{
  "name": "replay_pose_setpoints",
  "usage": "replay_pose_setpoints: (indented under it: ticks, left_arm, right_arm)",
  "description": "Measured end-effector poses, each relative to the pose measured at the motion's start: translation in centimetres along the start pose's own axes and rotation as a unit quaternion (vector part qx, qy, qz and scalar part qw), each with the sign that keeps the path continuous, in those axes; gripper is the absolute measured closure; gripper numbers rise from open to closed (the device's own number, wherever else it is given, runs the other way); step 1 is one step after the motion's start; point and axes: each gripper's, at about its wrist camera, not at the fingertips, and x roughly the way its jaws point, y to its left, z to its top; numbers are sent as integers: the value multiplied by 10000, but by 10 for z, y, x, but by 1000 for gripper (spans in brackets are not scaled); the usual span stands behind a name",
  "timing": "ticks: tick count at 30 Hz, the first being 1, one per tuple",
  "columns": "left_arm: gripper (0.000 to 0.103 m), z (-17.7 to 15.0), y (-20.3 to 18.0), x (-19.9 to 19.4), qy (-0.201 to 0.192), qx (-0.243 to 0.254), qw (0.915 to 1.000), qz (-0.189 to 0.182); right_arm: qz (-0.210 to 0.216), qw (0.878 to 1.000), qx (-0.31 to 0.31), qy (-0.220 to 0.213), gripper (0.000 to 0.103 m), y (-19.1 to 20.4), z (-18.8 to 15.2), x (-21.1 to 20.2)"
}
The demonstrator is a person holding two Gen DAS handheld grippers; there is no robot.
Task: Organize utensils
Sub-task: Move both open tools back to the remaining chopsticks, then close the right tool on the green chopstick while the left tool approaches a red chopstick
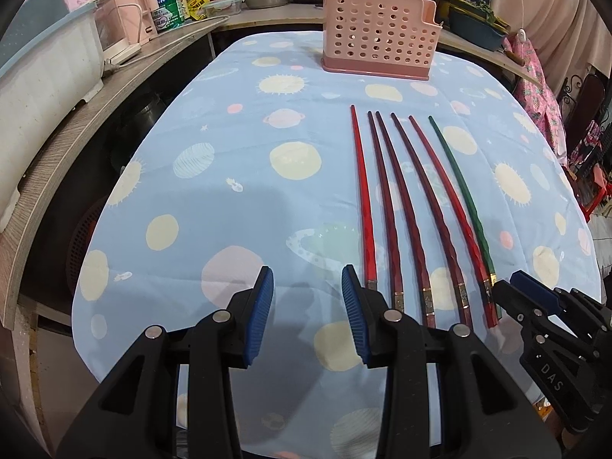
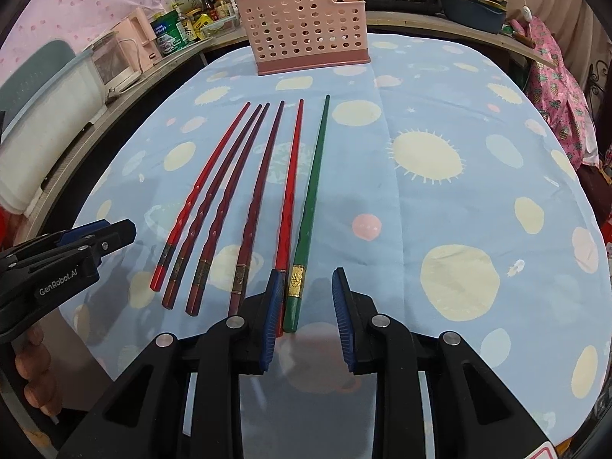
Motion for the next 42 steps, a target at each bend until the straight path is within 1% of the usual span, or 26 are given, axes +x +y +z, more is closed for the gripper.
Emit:
replay_pose_setpoints:
  ticks: [3, 8, 10, 14, 16, 18, 27, 37, 42]
  left_arm:
    - [68, -1, 0, 1, 17, 0, 10000, -8]
    - [68, -3, -1, 3, 55, 9, 10000, -40]
    - [67, -4, -3, 3, 66, 24, 10000, -60]
    - [65, -6, -5, 3, 79, 54, 9999, -80]
    - [61, -6, -6, 3, 78, 71, 9999, -96]
    - [57, -6, -8, 2, 66, 83, 9999, -118]
    - [57, -9, -15, 10, 189, 112, 9995, -227]
    - [57, -14, -16, 21, 373, 61, 9988, -302]
    - [59, -15, -15, 21, 344, 61, 9990, -264]
  right_arm:
    - [-36, 10000, 13, 21, 81, -2, -2, 2]
    - [-42, 10000, 22, 28, 81, -3, -2, 3]
    - [-40, 10000, -16, 54, 84, -1, -3, 4]
    - [-148, 9998, -159, 40, 86, 3, -5, 6]
    - [-186, 9997, -148, 28, 92, 2, -5, 6]
    - [-190, 9998, -68, 33, 96, -2, -5, 6]
    - [-131, 9999, -1, 49, 96, -5, -5, 5]
    - [-109, 9999, 16, 53, 96, -6, -6, 5]
    - [-114, 9999, 13, 52, 96, -6, -6, 5]
